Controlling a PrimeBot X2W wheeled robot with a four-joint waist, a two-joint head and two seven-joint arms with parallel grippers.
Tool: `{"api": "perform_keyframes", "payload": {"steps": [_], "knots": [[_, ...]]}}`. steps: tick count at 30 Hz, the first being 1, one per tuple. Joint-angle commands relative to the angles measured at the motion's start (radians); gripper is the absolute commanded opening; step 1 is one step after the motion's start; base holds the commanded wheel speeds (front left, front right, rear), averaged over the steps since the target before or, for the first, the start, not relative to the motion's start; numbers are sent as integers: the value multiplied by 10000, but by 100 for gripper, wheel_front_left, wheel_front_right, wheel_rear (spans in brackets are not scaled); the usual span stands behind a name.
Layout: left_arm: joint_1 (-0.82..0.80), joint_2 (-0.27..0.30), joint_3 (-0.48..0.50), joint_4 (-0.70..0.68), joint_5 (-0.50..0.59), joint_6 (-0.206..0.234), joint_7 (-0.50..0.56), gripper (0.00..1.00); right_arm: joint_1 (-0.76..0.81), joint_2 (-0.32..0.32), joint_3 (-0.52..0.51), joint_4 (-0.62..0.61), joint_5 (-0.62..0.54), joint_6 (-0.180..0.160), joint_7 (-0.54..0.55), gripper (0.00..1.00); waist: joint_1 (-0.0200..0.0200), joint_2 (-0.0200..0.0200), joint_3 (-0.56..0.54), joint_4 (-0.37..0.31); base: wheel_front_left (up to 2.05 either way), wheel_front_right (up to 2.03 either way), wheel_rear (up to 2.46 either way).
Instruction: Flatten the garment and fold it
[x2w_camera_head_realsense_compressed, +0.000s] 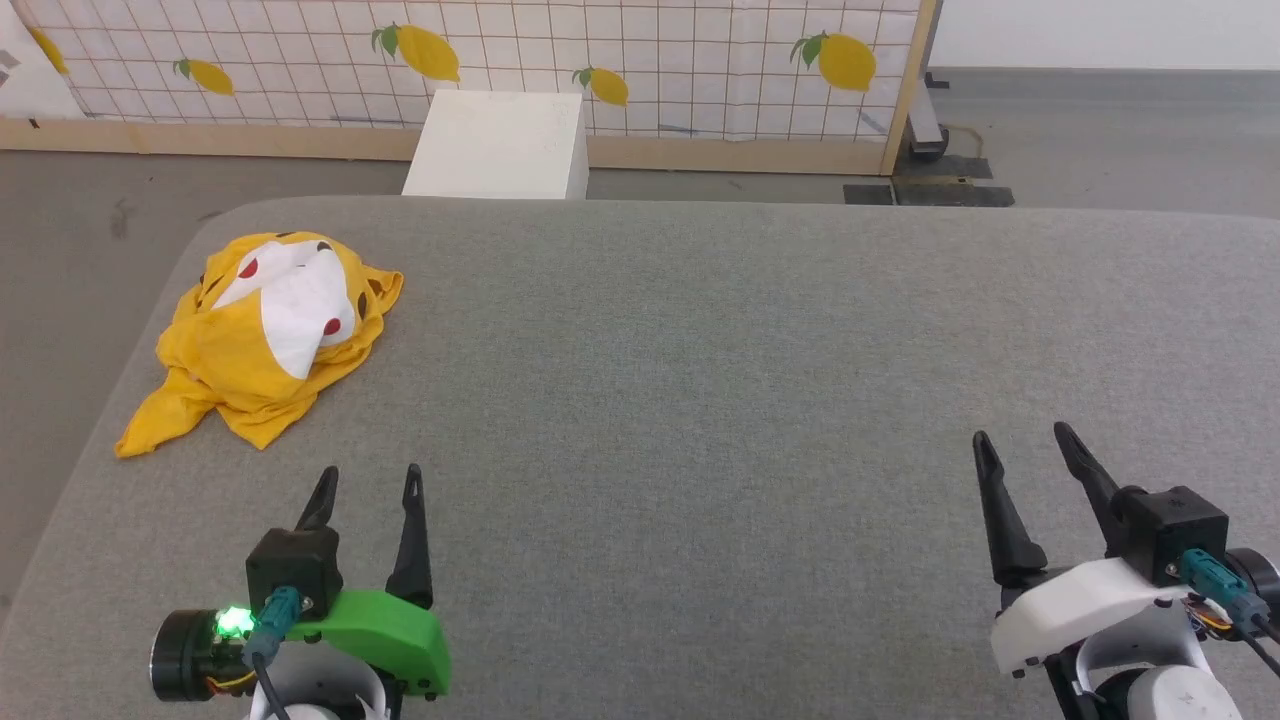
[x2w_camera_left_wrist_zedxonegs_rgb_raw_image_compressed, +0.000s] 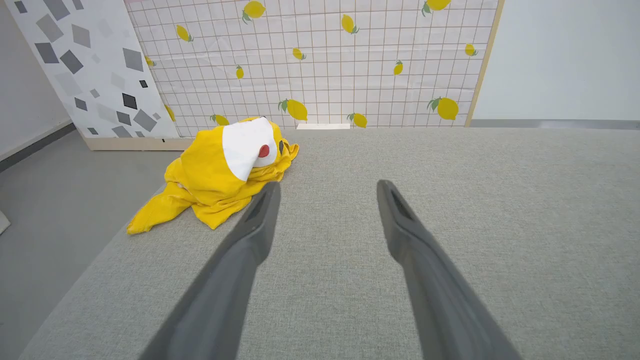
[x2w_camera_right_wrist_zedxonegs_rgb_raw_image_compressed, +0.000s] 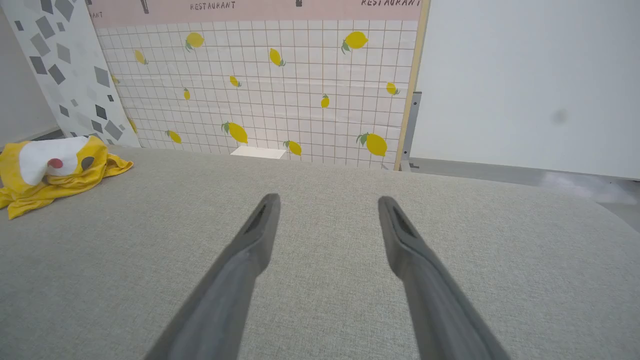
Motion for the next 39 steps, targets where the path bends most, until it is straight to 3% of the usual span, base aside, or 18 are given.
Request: {"api": "perform_keyframes", "payload": {"steps": [1, 23, 39], "knots": [[105, -8, 8, -44, -100, 42, -98, 100, -5, 3, -89, 62, 126, -3, -102, 100, 0, 0, 5, 0, 0, 0, 0], [187, -16, 98, -97, -346, 151, -548, 100, -24, 5, -525, 369, 427, -6, -554, 100, 0, 0, 30, 223, 0, 0, 0], [387, -22, 141, -86, -531, 278, -876, 100, 55, 7, -567, 702, 486, -8, -884, 100, 0, 0, -52, 817, 0, 0, 0]]}}
